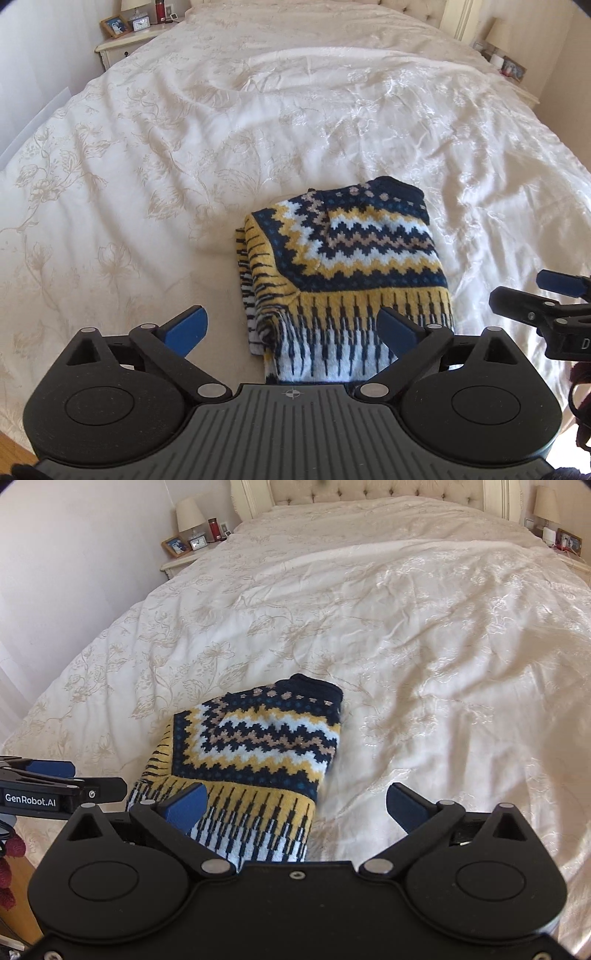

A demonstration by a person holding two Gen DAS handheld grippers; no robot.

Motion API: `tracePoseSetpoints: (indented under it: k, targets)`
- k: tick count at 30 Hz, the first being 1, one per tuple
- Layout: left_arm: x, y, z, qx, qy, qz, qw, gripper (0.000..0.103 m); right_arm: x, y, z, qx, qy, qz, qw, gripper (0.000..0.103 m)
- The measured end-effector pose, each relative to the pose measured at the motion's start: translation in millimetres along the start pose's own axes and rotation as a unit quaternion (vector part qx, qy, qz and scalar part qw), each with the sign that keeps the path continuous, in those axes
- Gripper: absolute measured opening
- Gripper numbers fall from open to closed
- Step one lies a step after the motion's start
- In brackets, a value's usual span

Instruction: Fold small clothes

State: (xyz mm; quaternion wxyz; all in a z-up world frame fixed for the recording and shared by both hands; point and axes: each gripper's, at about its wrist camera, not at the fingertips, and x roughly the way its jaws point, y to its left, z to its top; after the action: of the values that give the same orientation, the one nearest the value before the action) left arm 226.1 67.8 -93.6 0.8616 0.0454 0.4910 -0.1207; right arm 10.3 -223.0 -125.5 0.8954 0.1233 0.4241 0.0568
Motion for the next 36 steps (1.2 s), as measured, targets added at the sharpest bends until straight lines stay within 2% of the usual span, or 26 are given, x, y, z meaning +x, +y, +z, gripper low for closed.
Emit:
tracePoseSetpoints:
  k: [10, 14, 18, 24, 29, 36]
  targets:
    - [-27, -16, -19, -0.012, 0.002, 0.041, 0.9991, 0.093, -31, 4, -16, -0.013, -0.026, 0.026, 0.999, 0.102]
    - [-39, -15, -22, -0.022, -0.014, 0.057, 0.998, 0.091, -36, 5, -21, -0.001, -0.031, 0.04, 0.999, 0.102]
    - [-46, -12, -21, -0.034, -0.024, 0.061, 0.9973, 0.086, -41, 11, -23, -0.01, -0.037, 0.028, 0.999, 0.102]
    - [-52, -16, -21, -0.031, -0.035, 0.065, 0.9968, 0.086, -45, 15, -22, -0.003, -0.039, 0.011, 0.999, 0.102]
    - [-53, -27, -22, -0.009, -0.033, 0.093, 0.995, 0.086, -45, 9, -21, 0.019, -0.031, 0.018, 0.999, 0.102]
    - [-49, -31, -26, -0.009, -0.023, 0.104, 0.9943, 0.086, -42, 7, -22, 0.02, -0.023, 0.02, 0.999, 0.102]
